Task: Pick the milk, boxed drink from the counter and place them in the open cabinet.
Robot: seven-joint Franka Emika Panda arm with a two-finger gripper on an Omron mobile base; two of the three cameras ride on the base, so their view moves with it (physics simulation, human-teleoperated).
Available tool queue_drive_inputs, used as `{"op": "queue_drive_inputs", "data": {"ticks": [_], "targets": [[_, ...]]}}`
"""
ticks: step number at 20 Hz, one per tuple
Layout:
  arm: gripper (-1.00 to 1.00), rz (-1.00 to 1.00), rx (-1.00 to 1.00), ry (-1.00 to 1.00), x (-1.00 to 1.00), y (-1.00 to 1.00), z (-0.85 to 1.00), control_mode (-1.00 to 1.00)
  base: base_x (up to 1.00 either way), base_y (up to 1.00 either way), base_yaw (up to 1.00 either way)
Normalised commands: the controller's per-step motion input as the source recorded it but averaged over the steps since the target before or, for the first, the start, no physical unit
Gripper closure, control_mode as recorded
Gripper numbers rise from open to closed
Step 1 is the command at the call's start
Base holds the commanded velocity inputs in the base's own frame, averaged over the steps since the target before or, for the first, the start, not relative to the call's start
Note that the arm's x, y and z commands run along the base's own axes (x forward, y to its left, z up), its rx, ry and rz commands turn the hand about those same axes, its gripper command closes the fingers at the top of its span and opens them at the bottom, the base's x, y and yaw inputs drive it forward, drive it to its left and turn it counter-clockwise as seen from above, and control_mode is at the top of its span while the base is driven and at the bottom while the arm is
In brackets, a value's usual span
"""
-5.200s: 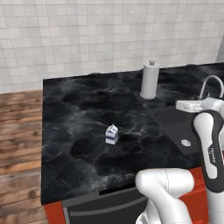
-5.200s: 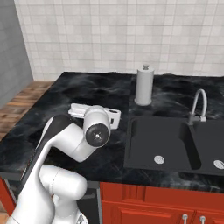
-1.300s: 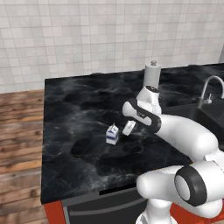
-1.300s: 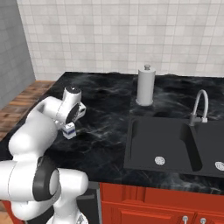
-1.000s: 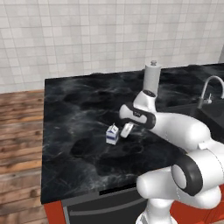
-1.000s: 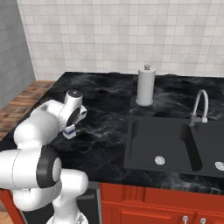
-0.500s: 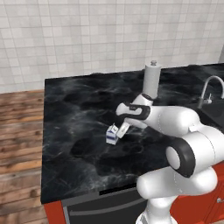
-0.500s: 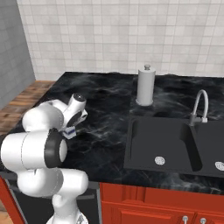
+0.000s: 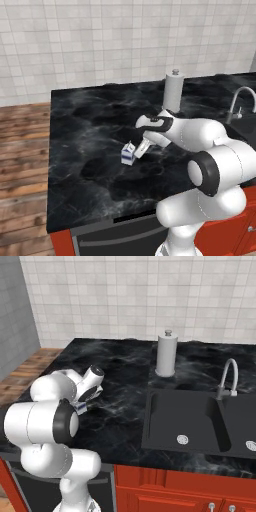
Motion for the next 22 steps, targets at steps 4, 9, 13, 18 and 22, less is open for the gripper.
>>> {"op": "queue_drive_inputs", "data": {"ticks": [4,9,13,18,22], "targets": [[-1.0,0.0,-0.01,0.01,0.04,0.02,0.0,-1.0,0.0,0.0,0.0],[-1.0,0.0,0.0,0.03,0.19,0.04,-0.06,-1.0,0.0,0.0,0.0],[-1.0,0.0,0.0,0.03,0.29,0.02,-0.12,-1.0,0.0,0.0,0.0],[-1.0,0.0,0.0,0.01,0.35,0.04,-0.15,-1.0,0.0,0.0,0.0],[-1.0,0.0,0.0,0.04,0.26,0.06,-0.19,-1.0,0.0,0.0,0.0]]}}
